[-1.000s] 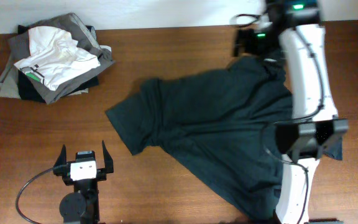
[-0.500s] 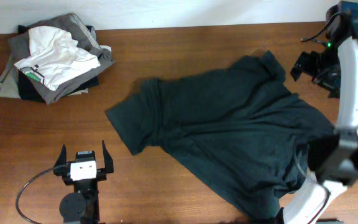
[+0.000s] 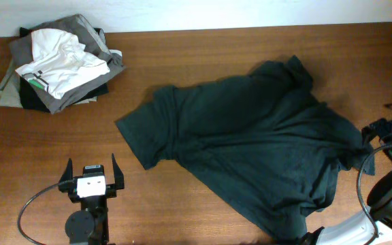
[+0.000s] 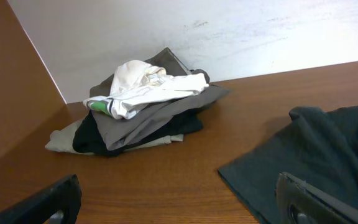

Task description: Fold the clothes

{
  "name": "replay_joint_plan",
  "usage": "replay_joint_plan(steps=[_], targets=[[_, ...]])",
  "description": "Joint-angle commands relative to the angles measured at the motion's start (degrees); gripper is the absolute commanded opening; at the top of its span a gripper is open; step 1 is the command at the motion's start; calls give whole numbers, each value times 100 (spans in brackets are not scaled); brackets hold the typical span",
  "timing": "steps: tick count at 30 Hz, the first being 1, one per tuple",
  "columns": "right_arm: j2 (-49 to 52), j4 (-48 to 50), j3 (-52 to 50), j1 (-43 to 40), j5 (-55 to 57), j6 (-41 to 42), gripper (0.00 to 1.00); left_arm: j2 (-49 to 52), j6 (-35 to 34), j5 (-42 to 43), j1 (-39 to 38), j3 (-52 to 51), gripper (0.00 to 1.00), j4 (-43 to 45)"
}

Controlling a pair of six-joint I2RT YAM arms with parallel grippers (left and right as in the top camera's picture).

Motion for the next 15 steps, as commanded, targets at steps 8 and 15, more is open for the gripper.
replay_joint_plan(steps=[8, 15], targets=[[-52, 1923, -1921, -409, -1241, -328, 99, -37, 90, 17, 24, -11, 99, -15], [-42, 2951, -2188, -407, -1226, -326, 61, -37, 90, 15, 24, -11, 99, -15]])
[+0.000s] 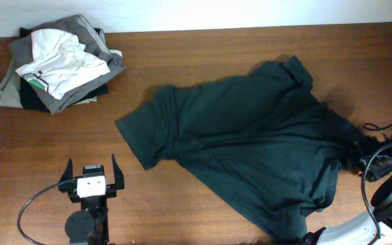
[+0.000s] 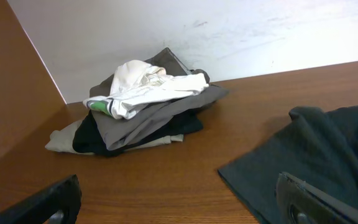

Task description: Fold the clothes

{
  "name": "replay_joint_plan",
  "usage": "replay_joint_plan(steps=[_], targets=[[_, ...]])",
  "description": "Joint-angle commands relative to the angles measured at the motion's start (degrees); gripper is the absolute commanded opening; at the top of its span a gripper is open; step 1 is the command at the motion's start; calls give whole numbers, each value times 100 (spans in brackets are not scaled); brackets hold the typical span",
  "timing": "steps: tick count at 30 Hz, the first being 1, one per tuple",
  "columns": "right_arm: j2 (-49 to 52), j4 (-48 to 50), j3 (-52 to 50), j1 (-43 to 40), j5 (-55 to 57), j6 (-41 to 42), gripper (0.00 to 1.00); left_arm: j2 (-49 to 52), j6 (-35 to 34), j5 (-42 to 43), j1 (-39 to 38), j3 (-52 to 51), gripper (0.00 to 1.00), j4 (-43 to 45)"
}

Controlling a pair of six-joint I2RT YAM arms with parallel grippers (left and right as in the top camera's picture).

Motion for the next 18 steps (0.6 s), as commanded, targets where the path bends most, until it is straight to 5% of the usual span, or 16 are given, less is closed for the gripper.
replay_joint_plan(steps=[1, 4, 5, 12, 16, 17, 18], targets=[[-52, 282, -44, -31, -31, 4, 52, -39, 87, 17, 24, -11, 99, -17], [-52, 723, -44, -31, -33, 4, 5, -39, 87, 17, 24, -11, 99, -17], [-52, 914, -44, -28, -39, 4, 4, -39, 87, 17, 24, -11, 99, -17], [-48, 3161, 247, 120, -1561, 439, 4, -39, 87, 17, 24, -11, 99, -17], [-9, 3626, 1248, 1029, -1587, 780, 5, -39, 87, 17, 24, -11, 99, -17], [26, 3484, 1633, 1263, -1349, 767, 13, -39, 87, 17, 24, -11, 99, -17], [57, 3198, 2011, 1381, -1163, 638, 45, -39, 87, 17, 24, -11, 99, -17]])
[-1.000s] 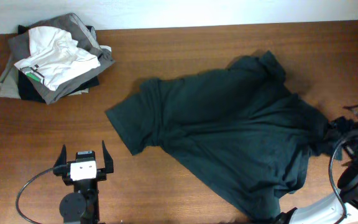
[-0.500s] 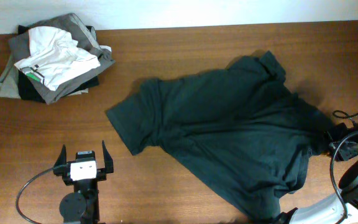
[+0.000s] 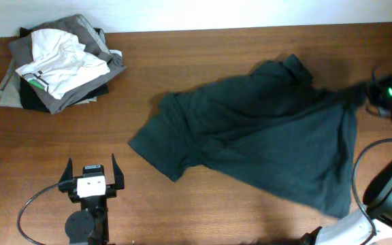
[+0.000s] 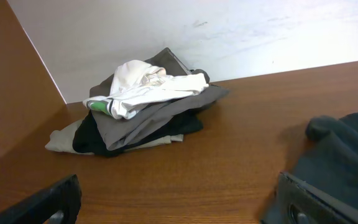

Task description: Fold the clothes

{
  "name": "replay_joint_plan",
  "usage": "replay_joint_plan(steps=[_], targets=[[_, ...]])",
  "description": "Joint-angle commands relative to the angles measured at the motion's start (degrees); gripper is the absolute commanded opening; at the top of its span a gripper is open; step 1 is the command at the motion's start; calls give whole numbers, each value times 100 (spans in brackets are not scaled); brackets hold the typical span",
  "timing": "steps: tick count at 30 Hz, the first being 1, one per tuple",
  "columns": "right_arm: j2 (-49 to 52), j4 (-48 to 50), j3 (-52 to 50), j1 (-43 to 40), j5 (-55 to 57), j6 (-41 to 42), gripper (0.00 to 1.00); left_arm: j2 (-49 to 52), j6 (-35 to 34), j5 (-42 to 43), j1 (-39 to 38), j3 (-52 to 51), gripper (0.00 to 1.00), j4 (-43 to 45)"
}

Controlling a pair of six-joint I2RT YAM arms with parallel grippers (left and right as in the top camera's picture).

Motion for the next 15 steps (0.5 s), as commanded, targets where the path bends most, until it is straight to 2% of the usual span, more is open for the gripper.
replay_joint_plan(steps=[1, 3, 6, 10, 15], targets=[[50, -610, 1058, 411, 393, -197, 99, -39, 87, 17, 24, -11, 99, -15], [50, -1801, 1838, 398, 920, -566, 99, -39, 87, 17, 24, -11, 99, -15], [48, -3097, 2559, 376, 1429, -828, 99, -39, 87, 17, 24, -11, 99, -15], [33, -4815, 2986, 391, 1534, -876, 99, -39, 87, 17, 24, -11, 99, -15], [-61, -5727, 2986, 398, 1469, -811, 99, -39, 87, 17, 24, -11, 99, -15]])
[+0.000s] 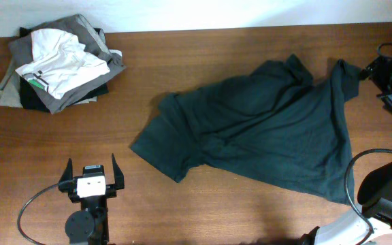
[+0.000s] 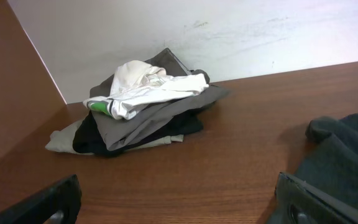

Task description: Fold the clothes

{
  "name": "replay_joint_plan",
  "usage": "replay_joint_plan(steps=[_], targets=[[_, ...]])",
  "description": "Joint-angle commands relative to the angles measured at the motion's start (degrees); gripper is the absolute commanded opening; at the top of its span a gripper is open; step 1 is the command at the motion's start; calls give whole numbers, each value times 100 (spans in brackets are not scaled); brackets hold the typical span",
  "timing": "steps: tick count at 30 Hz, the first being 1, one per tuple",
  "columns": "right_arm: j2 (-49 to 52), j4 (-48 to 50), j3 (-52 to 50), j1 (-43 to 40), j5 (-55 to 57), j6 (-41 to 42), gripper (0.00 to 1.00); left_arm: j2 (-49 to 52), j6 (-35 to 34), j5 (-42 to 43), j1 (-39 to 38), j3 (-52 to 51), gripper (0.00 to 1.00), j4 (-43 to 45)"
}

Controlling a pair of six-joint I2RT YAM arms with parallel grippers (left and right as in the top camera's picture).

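Note:
A dark green T-shirt (image 1: 264,129) lies spread over the middle and right of the table, and its edge (image 2: 347,155) also shows in the left wrist view. One corner is drawn out toward the far right, where my right gripper (image 1: 375,73) is shut on it. My left gripper (image 1: 92,178) stands open near the front left, well clear of the shirt. Its gap (image 2: 179,205) shows only bare wood between the fingers.
A pile of folded clothes (image 1: 56,61), grey and dark with a white garment on top, sits at the back left and shows as a pile (image 2: 135,106) against the white wall. Cables loop near both arm bases.
My right gripper has moved a little farther back at the right edge with the shirt corner. The shirt's right side is drawn out straighter. The left arm has not moved.
The shirt first lay crumpled, with my right gripper at its bunched right side near the table's right edge. Then the gripper sat slightly lower there. Half a second ago it was at the far right with the shirt pulled rightward and flatter, as now.

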Motion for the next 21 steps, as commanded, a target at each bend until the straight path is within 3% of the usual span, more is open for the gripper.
replay_joint_plan(steps=[1, 5, 13, 18, 21], targets=[[-136, -245, 76, 50, 61, 2, 99, -33, 90, 15, 24, -11, 99, -17], [-474, -859, -20, 544, 70, 0, 99, -33, 90, 17, 24, -11, 99, -17], [-1117, -754, -813, 2286, 492, 140, 99, -33, 39, 52, 24, -11, 99, 264], [-1117, -136, -1582, 2986, 514, 221, 99, -33, 7, 1714, 24, -11, 99, 503], [-1117, -7, -1650, 3128, 538, 223, 99, 59, -136, 2879, 24, 33, 99, 1543]])
